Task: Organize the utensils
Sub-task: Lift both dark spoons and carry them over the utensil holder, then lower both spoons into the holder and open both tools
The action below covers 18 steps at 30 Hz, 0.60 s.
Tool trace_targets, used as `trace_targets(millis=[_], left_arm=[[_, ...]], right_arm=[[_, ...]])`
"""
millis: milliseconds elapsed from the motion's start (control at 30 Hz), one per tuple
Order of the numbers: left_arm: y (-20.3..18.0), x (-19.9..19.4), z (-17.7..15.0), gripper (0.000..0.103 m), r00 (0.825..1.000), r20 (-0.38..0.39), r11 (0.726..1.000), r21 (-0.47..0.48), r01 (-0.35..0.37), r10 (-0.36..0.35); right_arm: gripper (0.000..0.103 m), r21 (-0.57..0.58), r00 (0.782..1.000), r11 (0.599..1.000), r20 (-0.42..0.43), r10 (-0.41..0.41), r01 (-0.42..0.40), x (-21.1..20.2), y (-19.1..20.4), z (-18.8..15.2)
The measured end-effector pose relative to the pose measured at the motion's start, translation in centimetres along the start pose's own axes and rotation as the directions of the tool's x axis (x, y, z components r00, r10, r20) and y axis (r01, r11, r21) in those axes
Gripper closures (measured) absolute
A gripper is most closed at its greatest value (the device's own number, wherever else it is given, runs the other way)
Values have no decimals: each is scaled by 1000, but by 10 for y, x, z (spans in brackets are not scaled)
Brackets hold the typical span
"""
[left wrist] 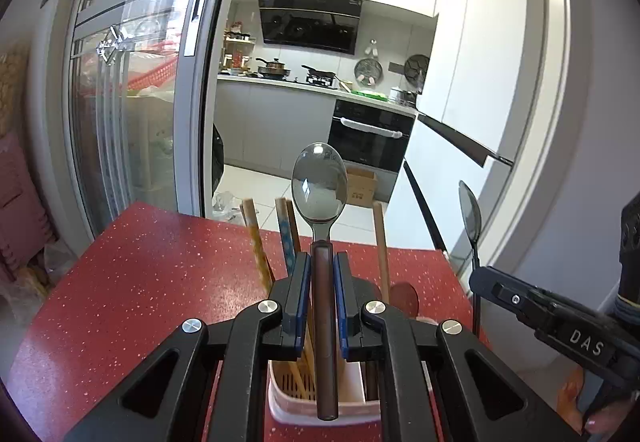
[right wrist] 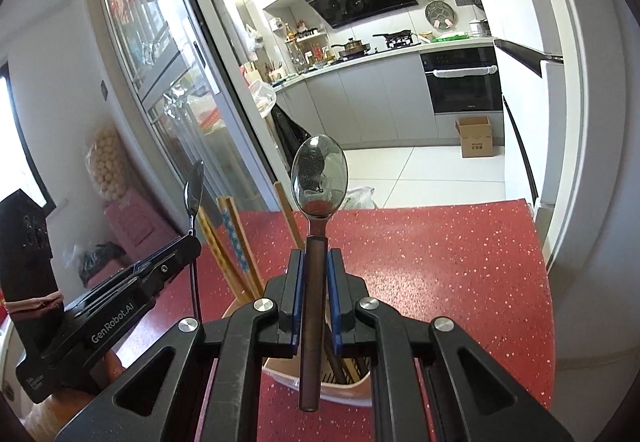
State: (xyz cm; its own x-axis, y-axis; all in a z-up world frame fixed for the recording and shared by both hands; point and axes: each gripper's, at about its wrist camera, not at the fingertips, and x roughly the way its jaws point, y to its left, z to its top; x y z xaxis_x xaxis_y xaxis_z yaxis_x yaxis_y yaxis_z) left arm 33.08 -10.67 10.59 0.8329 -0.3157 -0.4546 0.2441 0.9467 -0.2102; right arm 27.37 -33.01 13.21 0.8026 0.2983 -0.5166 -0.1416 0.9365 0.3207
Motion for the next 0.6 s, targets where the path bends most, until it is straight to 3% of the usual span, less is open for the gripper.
trace_targets(millis=[600], left_arm=[[-8,32,-27,62,994,84,997,28,-72,69]], right_arm=[[91,-165,983,974,122,-136,156,46,13,-24]])
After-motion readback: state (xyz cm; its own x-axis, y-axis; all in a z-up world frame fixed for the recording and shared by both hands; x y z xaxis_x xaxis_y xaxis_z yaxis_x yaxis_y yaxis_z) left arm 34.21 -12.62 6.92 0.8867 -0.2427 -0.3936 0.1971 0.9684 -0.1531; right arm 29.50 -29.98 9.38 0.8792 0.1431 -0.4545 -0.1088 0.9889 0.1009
